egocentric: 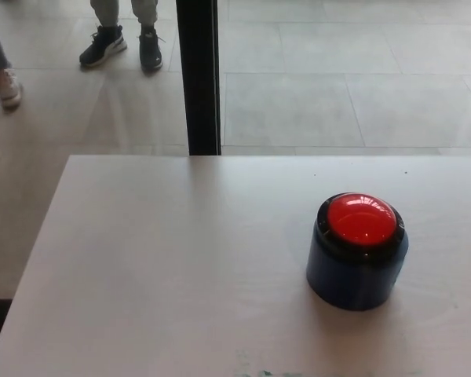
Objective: The robot uses its right hand to press the red button kept in the middle of the desk
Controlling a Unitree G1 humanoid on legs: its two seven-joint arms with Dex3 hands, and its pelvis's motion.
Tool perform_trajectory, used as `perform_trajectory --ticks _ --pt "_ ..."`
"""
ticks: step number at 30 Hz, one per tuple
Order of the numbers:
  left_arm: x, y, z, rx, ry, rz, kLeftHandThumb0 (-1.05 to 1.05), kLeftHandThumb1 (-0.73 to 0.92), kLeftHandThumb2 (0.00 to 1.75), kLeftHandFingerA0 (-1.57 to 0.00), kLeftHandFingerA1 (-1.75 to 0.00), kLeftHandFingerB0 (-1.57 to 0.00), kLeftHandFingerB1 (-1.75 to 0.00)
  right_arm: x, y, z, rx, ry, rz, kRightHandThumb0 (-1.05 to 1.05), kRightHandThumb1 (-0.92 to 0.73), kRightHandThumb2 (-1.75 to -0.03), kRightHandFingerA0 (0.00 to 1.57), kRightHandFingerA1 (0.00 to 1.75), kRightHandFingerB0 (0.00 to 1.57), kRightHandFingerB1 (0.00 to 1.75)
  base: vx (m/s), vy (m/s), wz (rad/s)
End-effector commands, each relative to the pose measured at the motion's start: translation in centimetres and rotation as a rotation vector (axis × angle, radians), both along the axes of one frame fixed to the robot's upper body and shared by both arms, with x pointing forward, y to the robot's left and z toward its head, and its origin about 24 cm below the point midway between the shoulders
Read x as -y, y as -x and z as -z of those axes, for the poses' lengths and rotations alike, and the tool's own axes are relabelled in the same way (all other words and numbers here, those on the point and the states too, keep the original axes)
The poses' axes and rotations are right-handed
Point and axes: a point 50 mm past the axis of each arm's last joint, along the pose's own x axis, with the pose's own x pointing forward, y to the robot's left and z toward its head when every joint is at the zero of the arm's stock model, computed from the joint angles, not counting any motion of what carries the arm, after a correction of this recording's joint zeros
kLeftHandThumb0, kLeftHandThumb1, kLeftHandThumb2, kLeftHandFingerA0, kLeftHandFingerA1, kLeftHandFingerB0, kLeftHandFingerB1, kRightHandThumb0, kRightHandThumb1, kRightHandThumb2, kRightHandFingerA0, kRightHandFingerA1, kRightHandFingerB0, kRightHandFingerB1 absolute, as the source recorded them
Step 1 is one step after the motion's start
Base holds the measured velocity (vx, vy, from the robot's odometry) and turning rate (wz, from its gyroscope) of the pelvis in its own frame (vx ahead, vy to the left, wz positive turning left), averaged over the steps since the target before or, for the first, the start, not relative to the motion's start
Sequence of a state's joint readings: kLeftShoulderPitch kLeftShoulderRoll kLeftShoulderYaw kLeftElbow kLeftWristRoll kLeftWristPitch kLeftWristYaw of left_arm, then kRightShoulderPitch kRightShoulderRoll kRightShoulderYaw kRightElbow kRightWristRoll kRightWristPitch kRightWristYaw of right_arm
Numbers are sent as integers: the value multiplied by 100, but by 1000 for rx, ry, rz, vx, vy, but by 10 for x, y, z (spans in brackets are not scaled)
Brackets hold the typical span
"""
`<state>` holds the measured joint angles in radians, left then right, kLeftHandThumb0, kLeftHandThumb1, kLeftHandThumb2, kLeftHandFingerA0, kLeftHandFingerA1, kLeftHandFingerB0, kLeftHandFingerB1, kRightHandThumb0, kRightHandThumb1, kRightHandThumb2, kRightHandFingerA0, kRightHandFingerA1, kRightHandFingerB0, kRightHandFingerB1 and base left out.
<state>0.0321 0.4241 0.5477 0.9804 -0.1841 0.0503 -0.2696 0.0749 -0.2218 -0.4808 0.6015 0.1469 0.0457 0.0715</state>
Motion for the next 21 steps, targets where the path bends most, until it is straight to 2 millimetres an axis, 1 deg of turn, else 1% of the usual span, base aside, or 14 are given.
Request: perform_trajectory --ticks 1,2,3,4,5,6,7,8,11,12,17,18,19,21 --pt "-18 -4 -19 219 119 -80 -66 78 61 -36 -44 -25 -36 28 3 -19 102 -196 122 -62 -79 -65 32 68 5 21 0 0 0" --pt "-18 -2 -18 216 117 -86 -66 77 61 -36 -44 -26 -36 30 4 -19 93 -223 149 -67 -61 -94 15 61 0 18 0 0 0" --pt "-18 0 -18 211 115 -95 -66 77 61 -36 -44 -26 -36 34 4 -19 84 -259 181 -67 -61 -94 15 61 0 18 0 0 0" --pt "-19 1 -18 213 119 -112 -64 76 63 -39 -45 -27 -37 35 3 -19 74 -272 202 -78 -61 -94 3 59 0 11 0 0 0" --pt "-21 2 -19 220 125 -133 -65 77 63 -38 -47 -26 -37 44 5 -20 59 -308 301 -90 -65 -92 0 31 0 0 0 0 0" --pt "-22 2 -19 225 120 -134 -65 77 63 -39 -47 -28 -38 51 8 -22 75 -330 344 -89 -61 -87 0 24 0 0 0 0 0" --pt "-22 1 -20 227 118 -134 -66 76 63 -40 -49 -28 -38 54 10 -23 76 -339 358 -70 -71 -73 0 0 0 0 0 0 0" --pt "-22 1 -20 232 122 -126 -66 77 63 -37 -49 -25 -38 58 15 -23 59 -334 374 -92 -64 -90 0 27 0 0 0 0 0" --pt "-21 -3 -21 237 126 -112 -67 75 62 -40 -51 -28 -39 64 26 -22 48 -347 391 -91 -62 -89 0 29 0 0 0 0 0" --pt "-21 -4 -21 232 124 -101 -66 75 62 -40 -49 -28 -39 65 33 -18 33 -350 389 -82 -63 -95 0 36 0 13 0 0 0" --pt "-21 -7 -22 249 143 -109 -65 73 62 -41 -51 -30 -40 61 51 1 -29 -404 357 -85 -62 -89 0 25 0 6 0 0 0" --pt "-21 -8 -23 250 140 -114 -65 74 62 -41 -51 -29 -40 60 53 3 -33 -400 358 -65 -73 -70 0 1 0 3 0 0 0" --pt "-23 -9 -24 249 138 -111 -63 76 63 -39 -50 -27 -39 60 55 7 -32 -412 370 -65 -69 -81 0 13 0 0 0 0 0" --pt "-23 -10 -24 248 138 -114 -63 77 63 -37 -50 -26 -39 60 60 10 -23 -430 394 -63 -70 -78 0 14 2 5 0 0 0"
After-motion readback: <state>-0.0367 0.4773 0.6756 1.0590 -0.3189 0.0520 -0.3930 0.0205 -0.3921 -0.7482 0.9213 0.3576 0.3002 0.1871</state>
